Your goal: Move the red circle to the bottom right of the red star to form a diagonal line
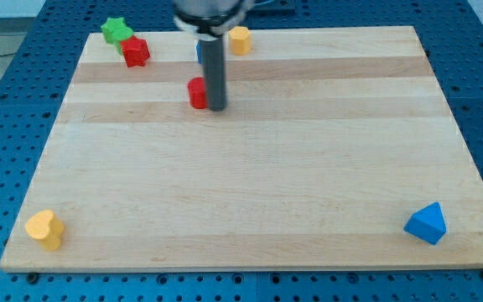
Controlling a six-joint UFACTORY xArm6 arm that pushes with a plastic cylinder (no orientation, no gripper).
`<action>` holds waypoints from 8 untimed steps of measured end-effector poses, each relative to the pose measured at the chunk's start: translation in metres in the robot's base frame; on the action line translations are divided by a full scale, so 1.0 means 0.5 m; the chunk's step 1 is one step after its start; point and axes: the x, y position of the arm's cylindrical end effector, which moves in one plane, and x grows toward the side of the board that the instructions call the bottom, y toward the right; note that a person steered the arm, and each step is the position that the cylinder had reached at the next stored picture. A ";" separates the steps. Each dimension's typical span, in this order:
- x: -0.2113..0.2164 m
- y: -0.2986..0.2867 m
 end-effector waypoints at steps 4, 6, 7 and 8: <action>-0.042 -0.027; -0.093 -0.064; -0.099 -0.137; -0.113 -0.174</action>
